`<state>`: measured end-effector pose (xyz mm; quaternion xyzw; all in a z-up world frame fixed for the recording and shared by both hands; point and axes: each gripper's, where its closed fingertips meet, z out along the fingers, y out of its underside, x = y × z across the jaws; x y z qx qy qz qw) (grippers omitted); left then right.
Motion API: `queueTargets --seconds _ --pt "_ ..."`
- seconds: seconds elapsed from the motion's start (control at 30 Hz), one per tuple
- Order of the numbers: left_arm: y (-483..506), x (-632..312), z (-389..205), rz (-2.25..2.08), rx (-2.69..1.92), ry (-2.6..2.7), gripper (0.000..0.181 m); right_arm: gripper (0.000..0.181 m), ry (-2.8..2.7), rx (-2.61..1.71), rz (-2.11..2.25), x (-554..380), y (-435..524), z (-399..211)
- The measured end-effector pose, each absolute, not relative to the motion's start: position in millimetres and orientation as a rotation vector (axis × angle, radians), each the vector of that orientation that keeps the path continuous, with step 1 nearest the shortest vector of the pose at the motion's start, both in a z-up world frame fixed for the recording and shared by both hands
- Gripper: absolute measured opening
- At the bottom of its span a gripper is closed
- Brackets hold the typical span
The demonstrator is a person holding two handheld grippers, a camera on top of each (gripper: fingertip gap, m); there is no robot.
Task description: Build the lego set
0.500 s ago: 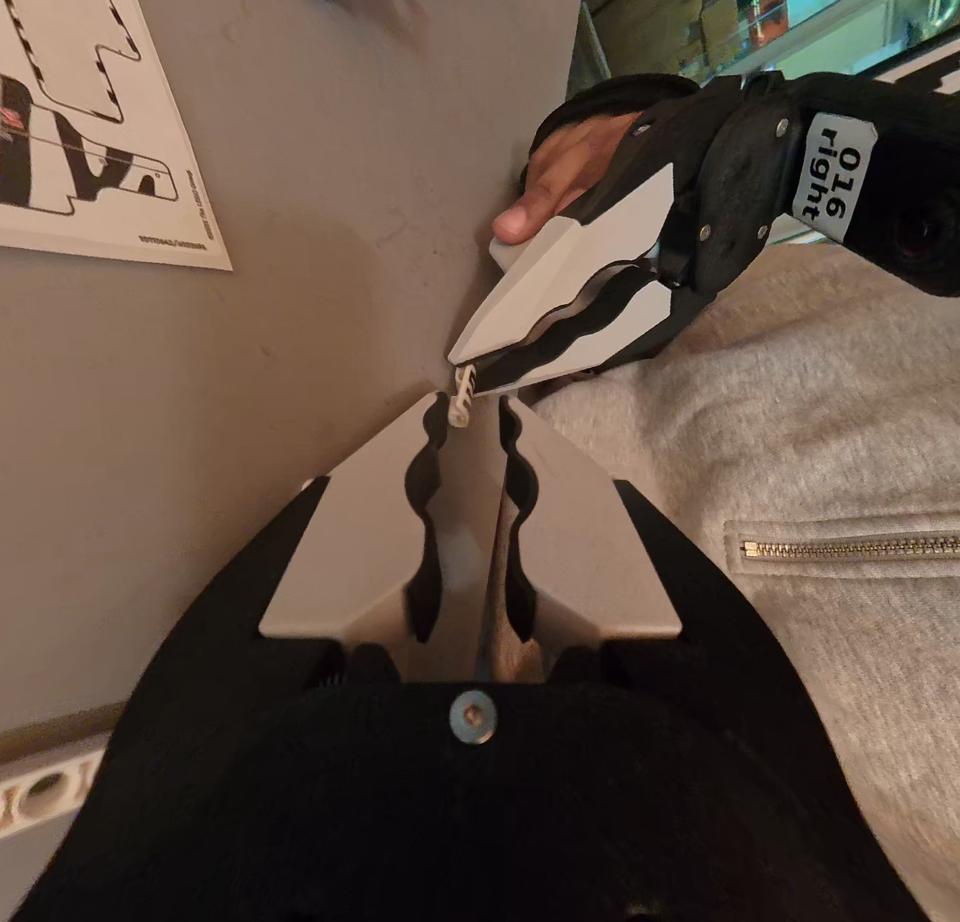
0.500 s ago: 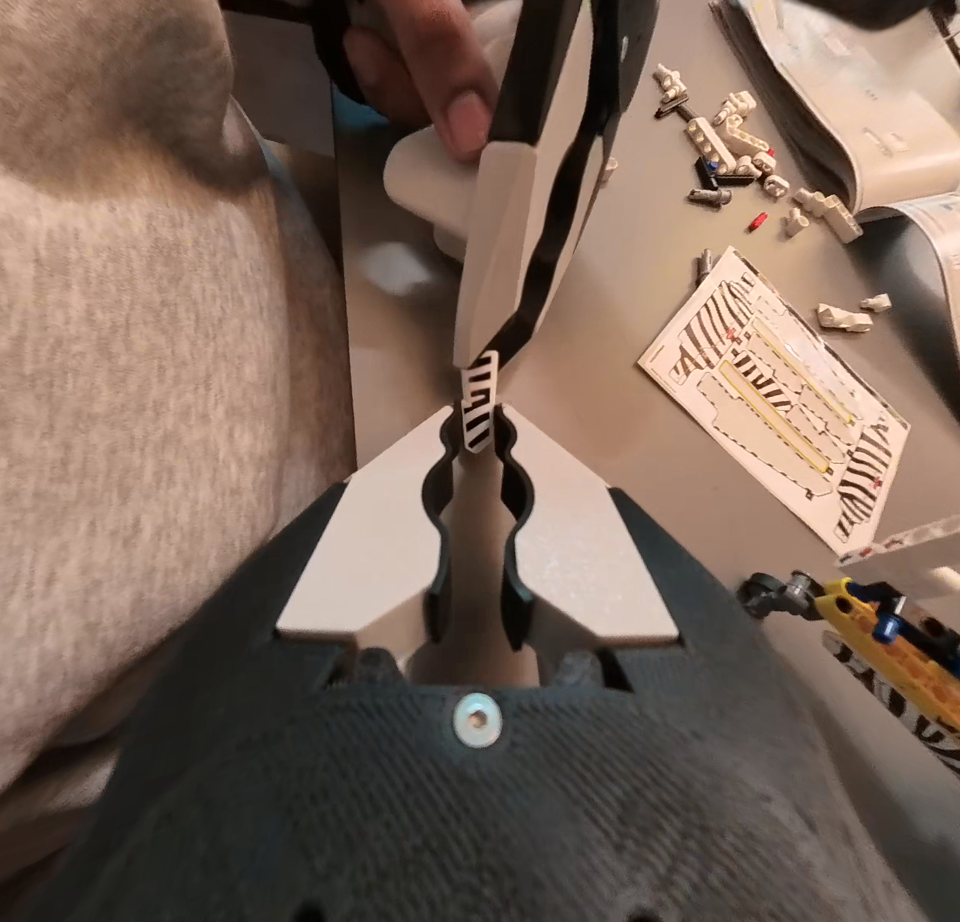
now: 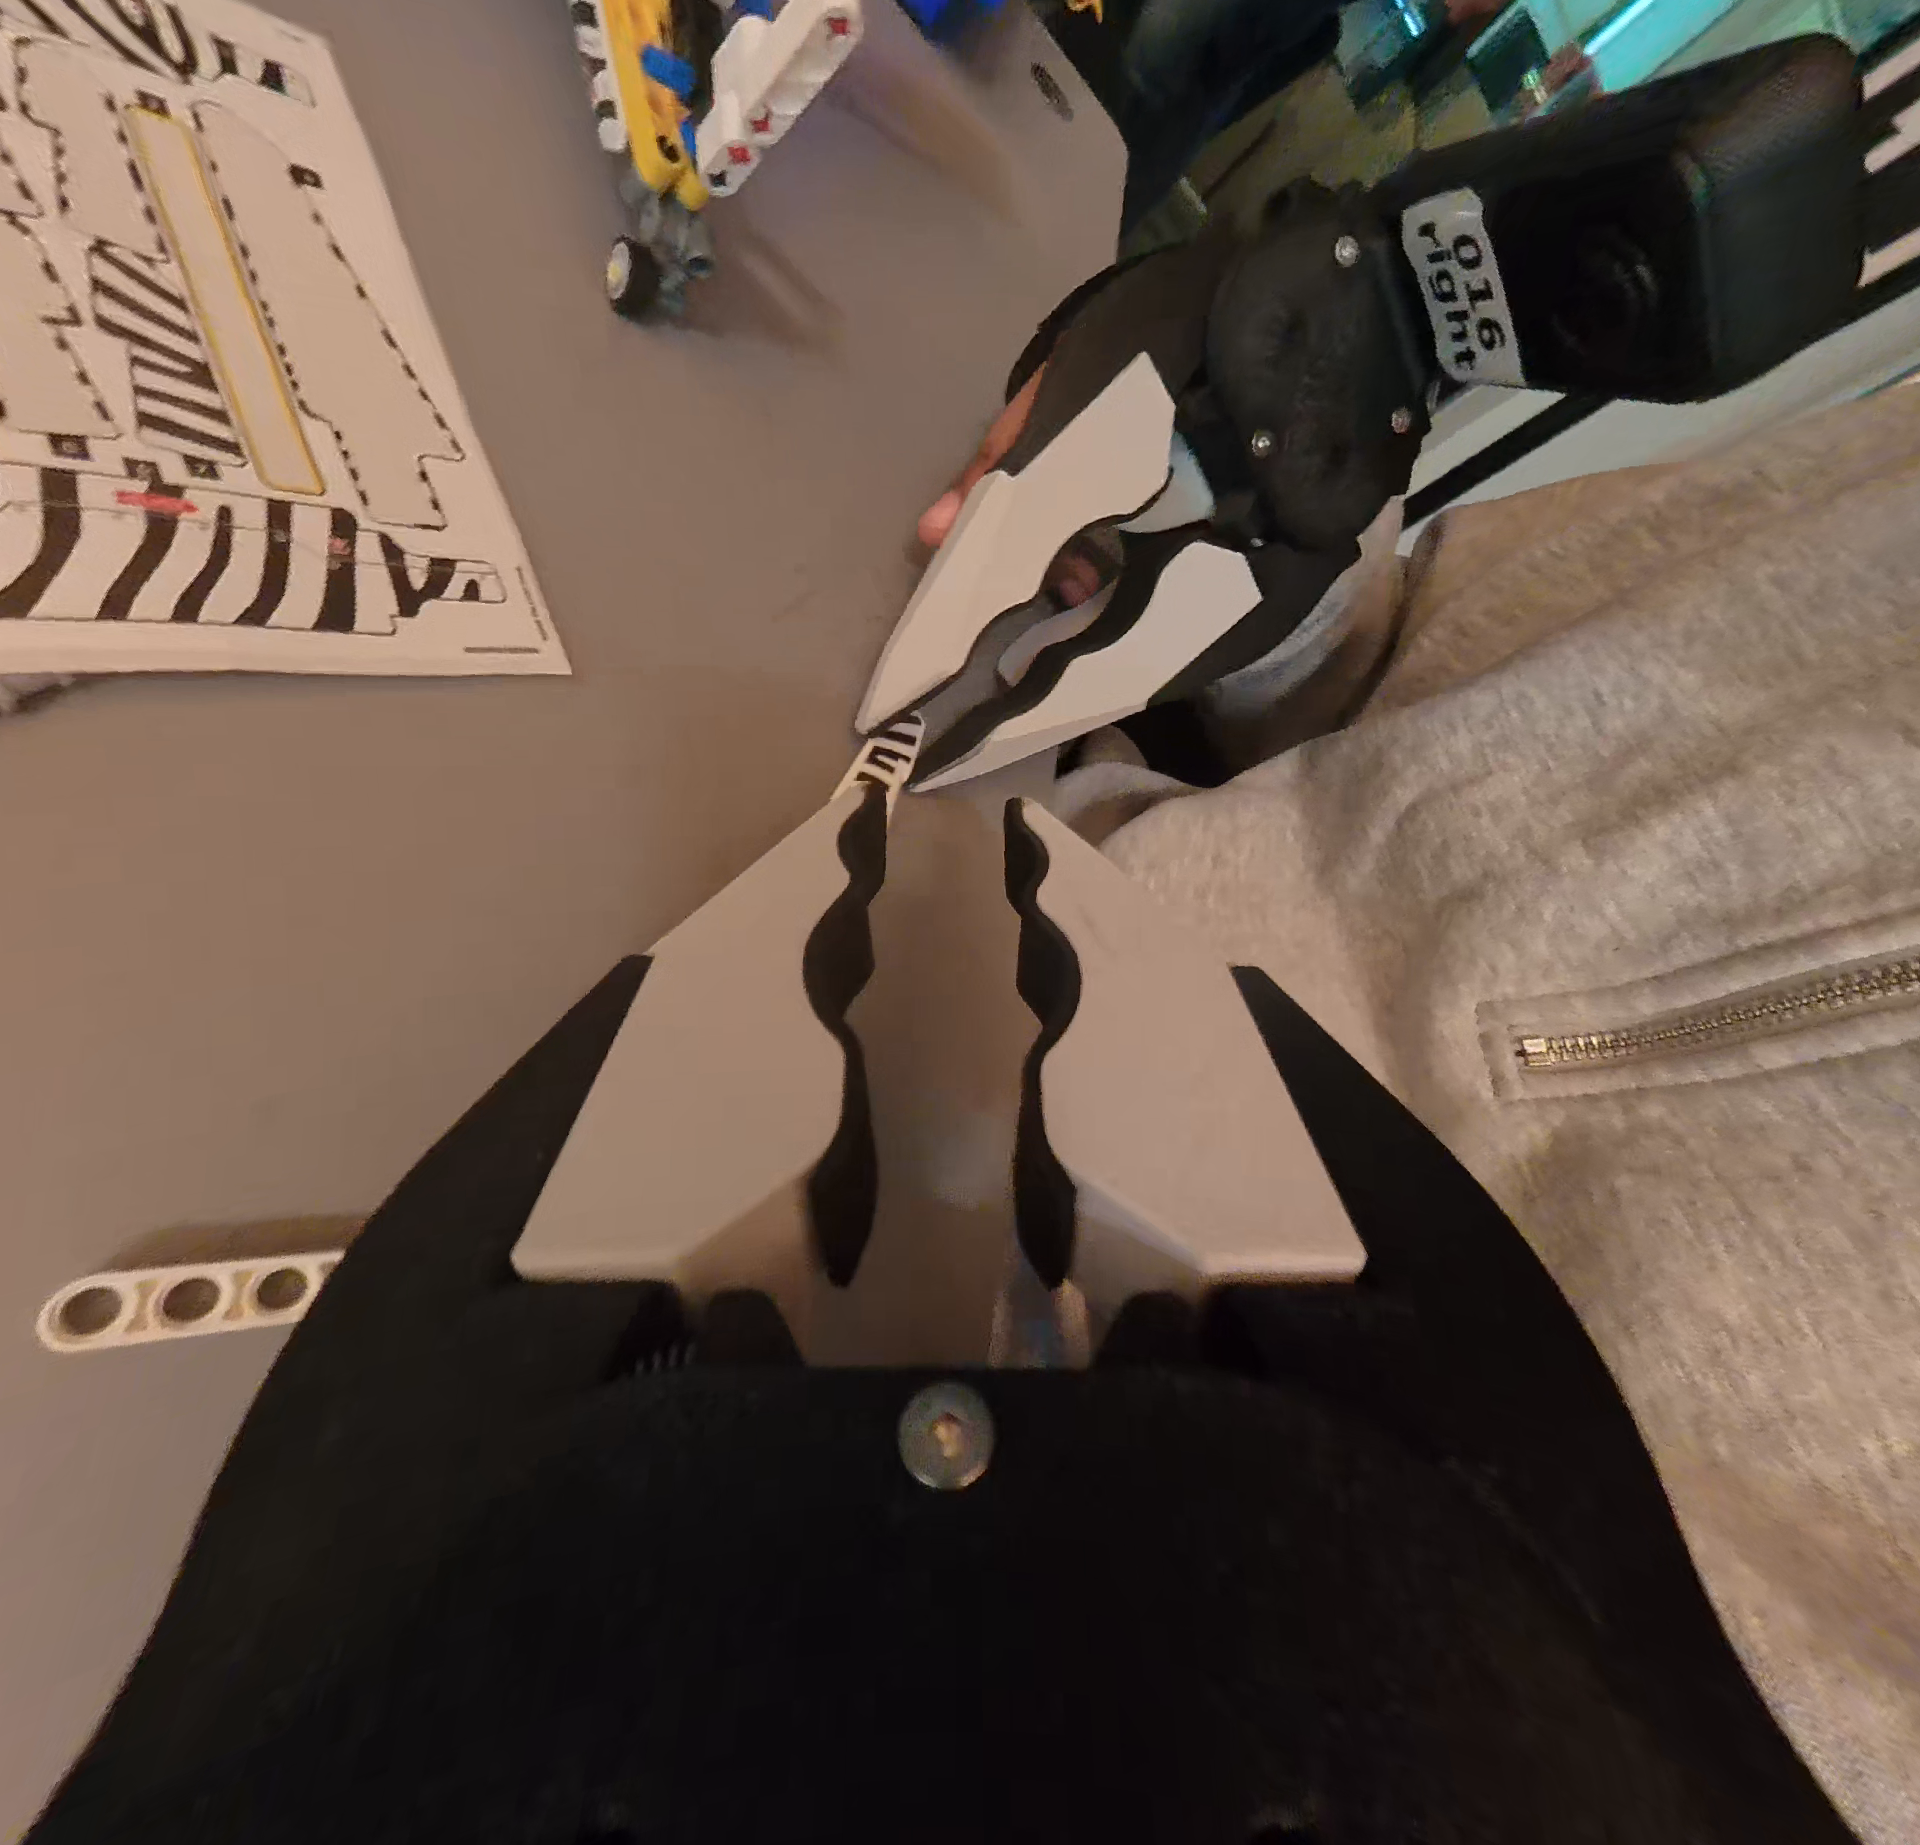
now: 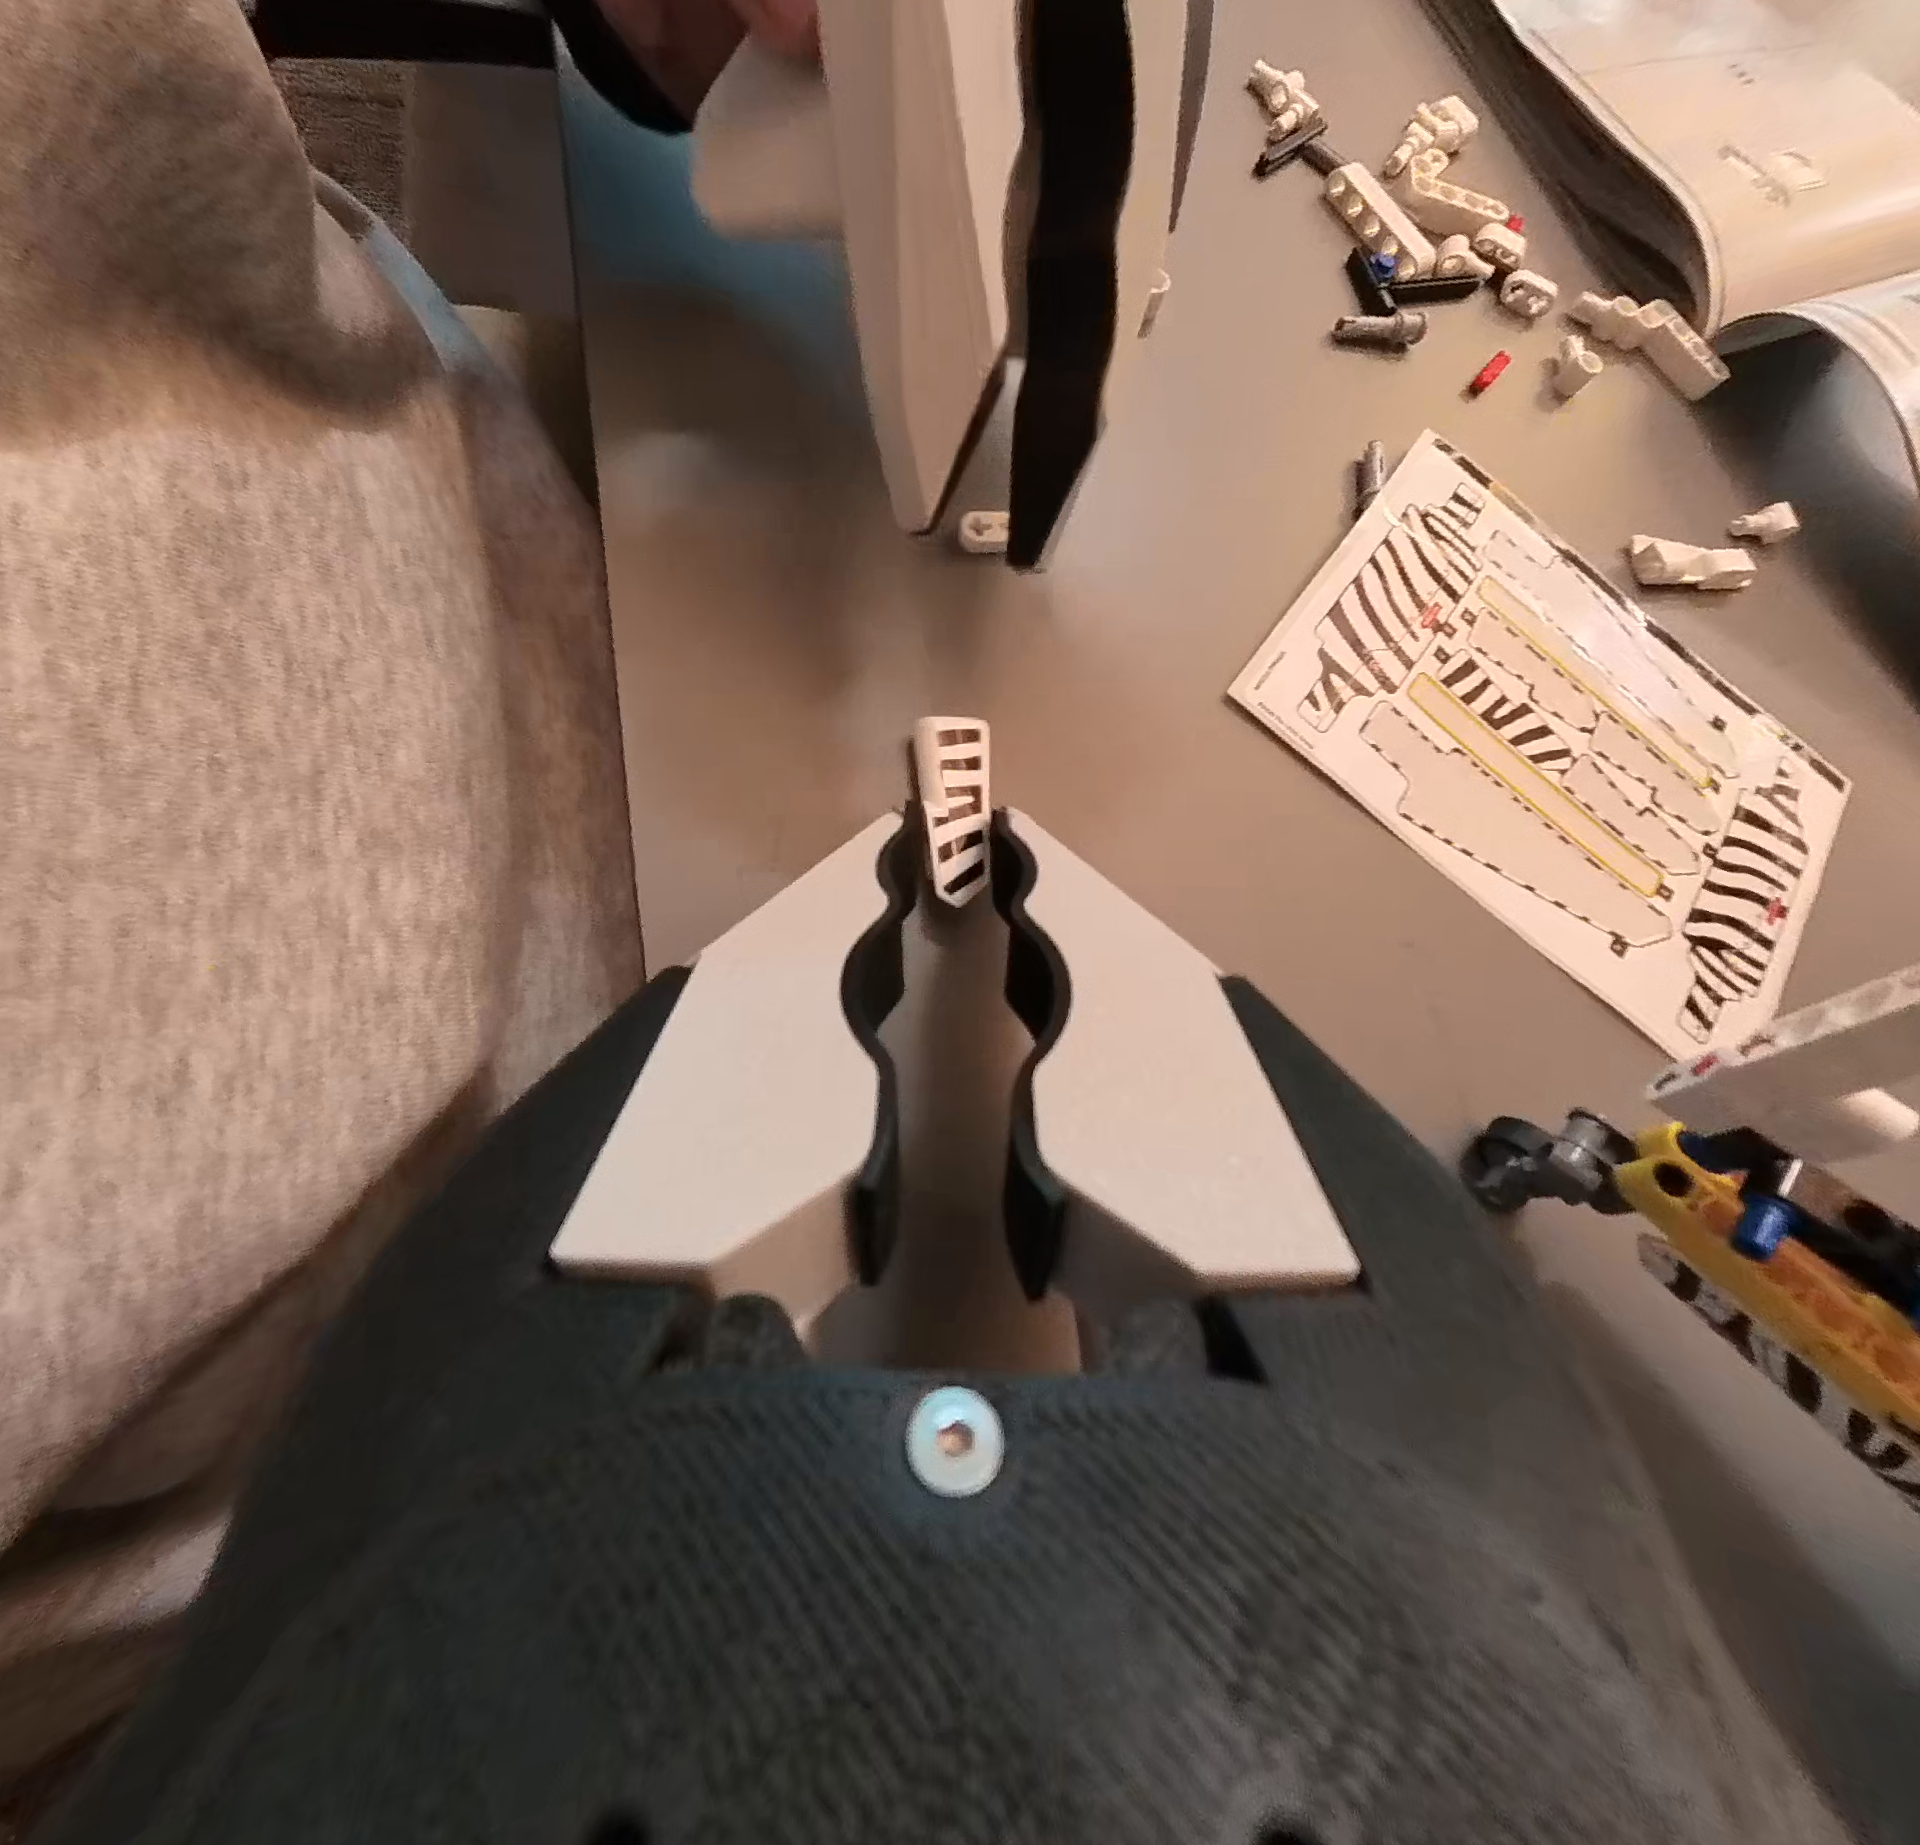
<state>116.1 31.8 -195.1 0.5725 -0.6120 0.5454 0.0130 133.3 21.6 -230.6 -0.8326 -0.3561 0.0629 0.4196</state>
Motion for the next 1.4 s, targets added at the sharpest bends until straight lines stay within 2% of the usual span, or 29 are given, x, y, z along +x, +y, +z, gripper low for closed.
queueTargets --seconds 0.23,0.43,0.63,0.8,0.97,1.23,1.4 --pt "42 115 -197 1.676 1.824 -2.01 0.023 0.024 -0.856 -2.073 0.189 136 19 -225" --pt "83 109 -193 1.667 1.993 -2.177 0.025 0.029 -0.712 -1.955 0.314 135 22 -196" --pt "122 103 -208 1.445 2.234 -2.344 0.026 0.028 -0.612 -1.862 0.311 138 37 -179" --pt "162 107 -204 1.386 2.394 -2.396 0.031 0.022 -0.584 -1.793 0.316 139 46 -168" --pt "220 116 -198 1.146 2.501 -2.599 0.03 0.017 -0.563 -1.733 0.34 141 50 -159" --pt "281 149 -196 1.033 2.373 -2.754 0.02 0.015 -0.515 -1.632 0.353 149 48 -143" --pt "283 162 -195 1.25 2.257 -2.678 0.008 0.018 -0.529 -1.654 0.344 148 50 -147"
